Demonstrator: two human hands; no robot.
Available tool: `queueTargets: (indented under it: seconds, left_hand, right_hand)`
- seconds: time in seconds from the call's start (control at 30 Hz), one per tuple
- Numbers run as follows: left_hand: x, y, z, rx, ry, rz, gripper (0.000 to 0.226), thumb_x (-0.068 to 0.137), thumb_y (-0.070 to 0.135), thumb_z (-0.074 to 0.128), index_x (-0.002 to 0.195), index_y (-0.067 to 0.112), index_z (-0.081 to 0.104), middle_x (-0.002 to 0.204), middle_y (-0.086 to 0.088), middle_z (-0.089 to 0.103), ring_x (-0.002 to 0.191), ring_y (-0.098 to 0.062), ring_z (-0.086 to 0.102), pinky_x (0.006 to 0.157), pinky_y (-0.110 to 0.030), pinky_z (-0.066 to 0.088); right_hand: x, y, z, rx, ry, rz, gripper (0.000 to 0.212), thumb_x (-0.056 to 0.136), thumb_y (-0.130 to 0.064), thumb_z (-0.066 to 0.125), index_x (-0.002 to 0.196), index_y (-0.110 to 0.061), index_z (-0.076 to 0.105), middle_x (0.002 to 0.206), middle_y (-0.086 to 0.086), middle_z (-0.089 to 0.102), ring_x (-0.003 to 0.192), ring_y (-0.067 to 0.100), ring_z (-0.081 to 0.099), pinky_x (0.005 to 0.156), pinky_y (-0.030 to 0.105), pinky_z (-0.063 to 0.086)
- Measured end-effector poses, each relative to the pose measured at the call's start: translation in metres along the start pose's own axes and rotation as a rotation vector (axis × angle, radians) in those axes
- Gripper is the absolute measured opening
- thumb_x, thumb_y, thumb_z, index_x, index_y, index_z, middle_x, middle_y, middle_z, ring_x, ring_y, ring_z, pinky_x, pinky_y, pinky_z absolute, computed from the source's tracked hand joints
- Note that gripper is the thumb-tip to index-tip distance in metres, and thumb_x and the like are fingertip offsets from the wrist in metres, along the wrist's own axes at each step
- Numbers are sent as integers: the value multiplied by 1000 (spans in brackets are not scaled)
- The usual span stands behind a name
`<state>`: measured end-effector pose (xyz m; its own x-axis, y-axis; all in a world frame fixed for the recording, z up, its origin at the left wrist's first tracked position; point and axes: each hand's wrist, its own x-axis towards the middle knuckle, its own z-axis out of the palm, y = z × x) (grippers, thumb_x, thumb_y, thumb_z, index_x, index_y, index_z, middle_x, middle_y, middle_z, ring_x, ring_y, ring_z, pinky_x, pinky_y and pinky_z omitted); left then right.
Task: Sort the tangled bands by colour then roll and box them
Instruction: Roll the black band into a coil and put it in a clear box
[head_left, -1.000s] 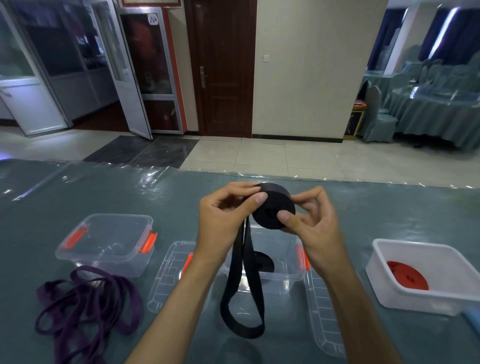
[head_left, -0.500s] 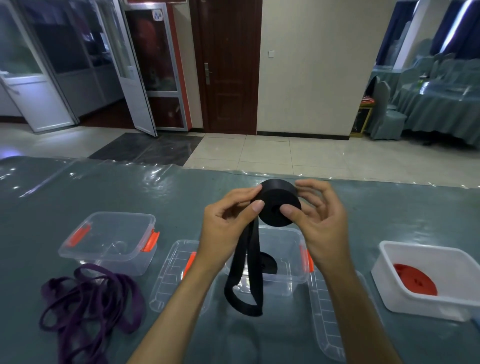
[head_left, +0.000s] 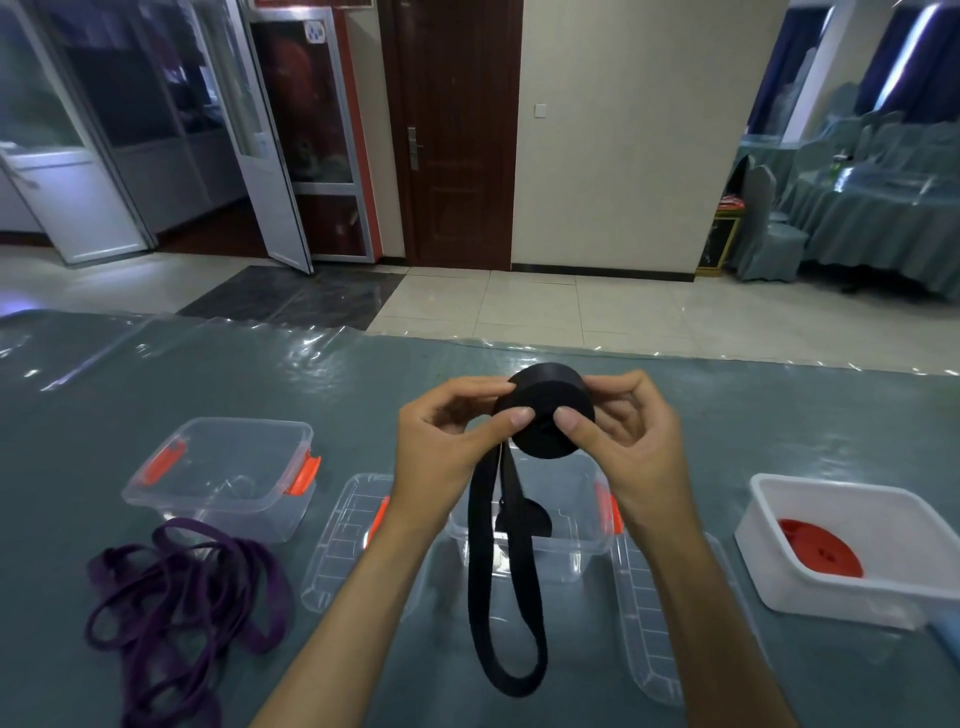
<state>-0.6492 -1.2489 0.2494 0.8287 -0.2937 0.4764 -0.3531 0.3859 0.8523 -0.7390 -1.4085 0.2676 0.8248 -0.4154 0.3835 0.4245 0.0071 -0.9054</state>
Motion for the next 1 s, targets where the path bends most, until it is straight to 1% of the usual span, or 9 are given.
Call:
queueTargets:
  seconds: [0.1, 0.2, 0.3, 0.4, 0.57, 0.67, 0.77, 0.87, 1.0]
  left_hand:
    - [-4, 0, 3, -59, 65, -10, 27, 77, 20, 91, 102, 16, 81, 111, -13, 80, 109, -32, 76, 97, -41, 61]
    - [-11, -2, 4, -98, -3, -26, 17, 86, 14, 85, 102, 19, 83, 124, -11, 77, 121, -29, 72, 103, -36, 57]
    - [-9, 6, 0, -74, -38, -39, 22, 85, 20, 83, 107, 24, 84, 119, -7, 79, 115, -23, 74, 98, -28, 57]
    - [-5, 13, -2, -63, -22, 7, 25, 85, 16, 85, 110, 17, 83, 115, -7, 80, 111, -25, 76, 93, -27, 60]
    - [-4, 15, 2, -15, -32, 2, 20, 88, 20, 82, 109, 21, 83, 120, -4, 78, 118, -21, 73, 99, -25, 56]
    - [2, 18, -9, 23, -185, -27, 25, 95, 14, 77, 120, 16, 80, 121, -5, 76, 118, -21, 72, 98, -23, 56]
    - [-2, 18, -7, 77, -149, 23, 26, 88, 18, 84, 114, 20, 82, 112, -1, 81, 109, -19, 77, 92, -24, 59]
    - [-11, 8, -1, 76, -71, 19, 25, 91, 22, 82, 116, 22, 82, 115, -1, 81, 112, -20, 76, 96, -29, 60]
    - [-9, 6, -7, 26, -177, -57, 33, 97, 19, 75, 128, 29, 76, 125, -1, 76, 123, -20, 70, 102, -23, 54]
  right_hand:
    - [-1, -4, -10, -44, -93, 61, 42, 78, -23, 85, 113, -17, 61, 107, 1, 81, 99, 22, 80, 81, 26, 63]
    - [-4, -7, -8, -31, -64, 11, 51, 79, -21, 85, 124, -33, 64, 108, 5, 81, 100, 25, 79, 85, 32, 64]
    - [-9, -1, -4, -50, -19, -56, 39, 80, -17, 84, 115, -19, 66, 116, 1, 78, 112, 22, 75, 97, 35, 61]
    - [-12, 3, -1, -11, -39, 12, 40, 74, -18, 89, 101, -16, 58, 116, 5, 77, 111, 23, 76, 94, 35, 62]
    - [-10, -1, 2, -8, -57, -96, 49, 82, -10, 85, 120, -34, 63, 114, -4, 74, 111, 27, 75, 92, 36, 62]
    - [-12, 1, -2, -4, -63, -85, 37, 83, -12, 85, 110, -30, 67, 123, 4, 73, 116, 30, 73, 97, 45, 61]
    - [-11, -1, -5, -21, -46, -11, 32, 78, -20, 91, 92, -28, 63, 113, 12, 73, 105, 29, 76, 86, 38, 65]
    - [-7, -4, -5, -47, -32, -60, 31, 76, -27, 89, 99, -29, 69, 108, 8, 73, 102, 28, 77, 82, 34, 65]
    - [-9, 0, -3, -30, 33, -114, 25, 81, -16, 87, 101, -20, 72, 110, 9, 77, 103, 30, 77, 85, 36, 64]
